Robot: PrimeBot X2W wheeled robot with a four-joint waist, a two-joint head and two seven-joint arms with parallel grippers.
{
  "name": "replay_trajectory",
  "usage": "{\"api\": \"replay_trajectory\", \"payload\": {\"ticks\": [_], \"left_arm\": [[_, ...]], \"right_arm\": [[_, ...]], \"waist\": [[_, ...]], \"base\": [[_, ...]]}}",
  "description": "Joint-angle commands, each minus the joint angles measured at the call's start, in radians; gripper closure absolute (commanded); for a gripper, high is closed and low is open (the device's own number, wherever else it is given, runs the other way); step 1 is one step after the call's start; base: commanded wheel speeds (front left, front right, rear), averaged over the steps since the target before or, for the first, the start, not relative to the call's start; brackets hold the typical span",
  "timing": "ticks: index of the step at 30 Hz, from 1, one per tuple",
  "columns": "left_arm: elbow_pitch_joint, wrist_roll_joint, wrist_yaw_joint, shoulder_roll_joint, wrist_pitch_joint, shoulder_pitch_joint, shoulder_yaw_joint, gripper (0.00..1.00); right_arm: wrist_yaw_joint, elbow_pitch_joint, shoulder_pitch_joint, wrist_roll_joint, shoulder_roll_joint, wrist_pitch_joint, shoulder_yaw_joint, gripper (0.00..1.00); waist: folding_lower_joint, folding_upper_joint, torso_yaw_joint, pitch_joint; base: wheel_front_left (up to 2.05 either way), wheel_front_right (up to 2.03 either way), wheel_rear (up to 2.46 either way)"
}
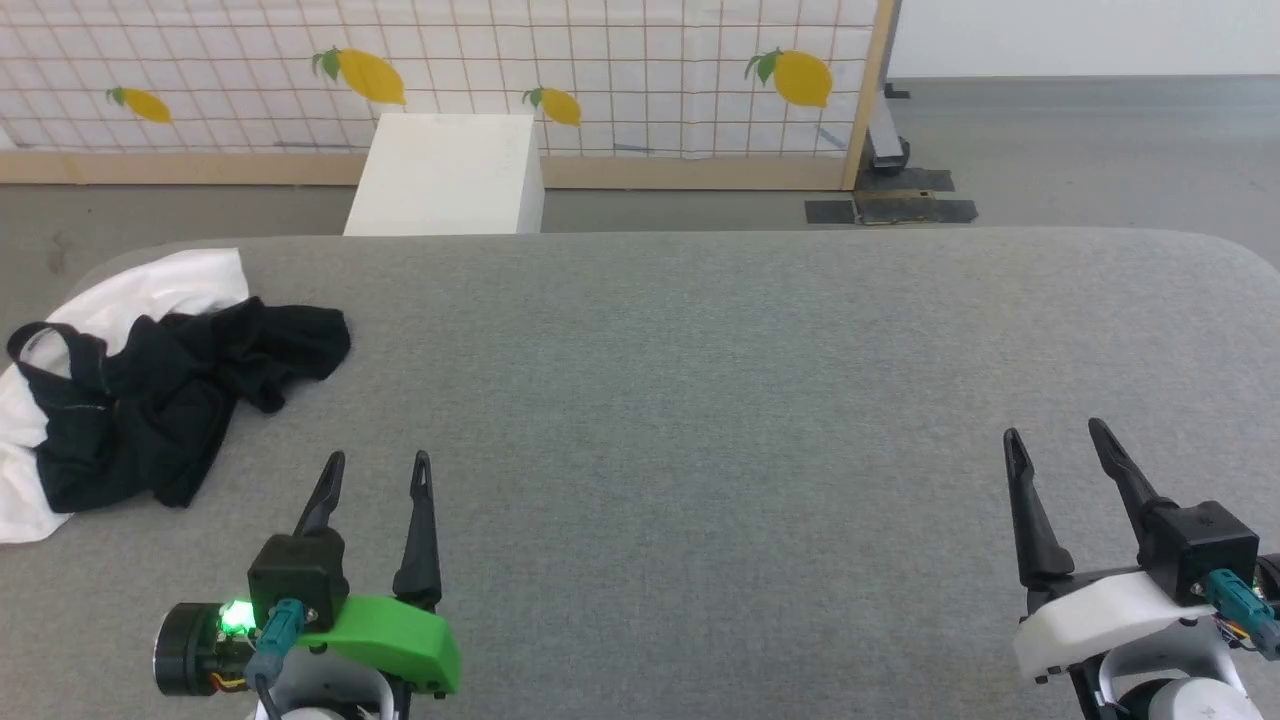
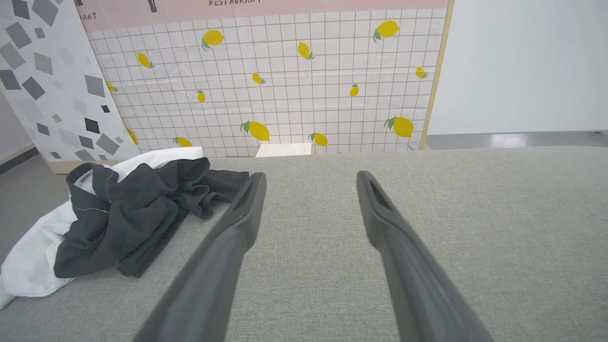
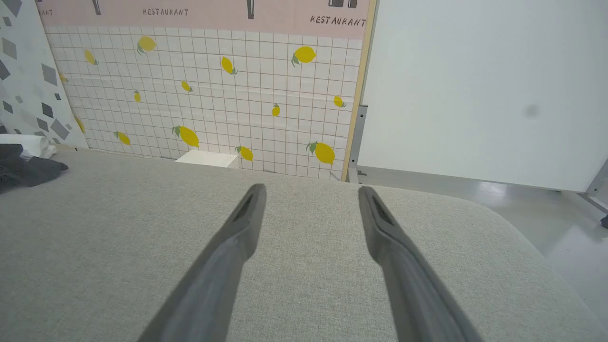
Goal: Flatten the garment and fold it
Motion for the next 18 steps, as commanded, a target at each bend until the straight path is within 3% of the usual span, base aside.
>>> {"api": "replay_trajectory", "payload": {"ticks": [1, 18], "left_arm": [[-0.009, -0.008, 0.006, -0.002, -0.011, 0.010, -0.002, 0.00], [-0.031, -0.021, 0.024, -0.003, -0.050, 0.024, -0.019, 0.00]], "right_arm": [[-0.001, -0.007, 0.007, -0.002, 0.001, -0.012, -0.004, 0.00], [-0.001, -0.021, -0.001, -0.013, 0.001, -0.052, 0.027, 0.00]], "waist": [[0.0000, 0.0000, 0.011, 0.001], [0.0000, 0.0000, 0.127, 0.018]], "base": [[0.00, 0.00, 0.00], [0.00, 0.00, 0.00]]}}
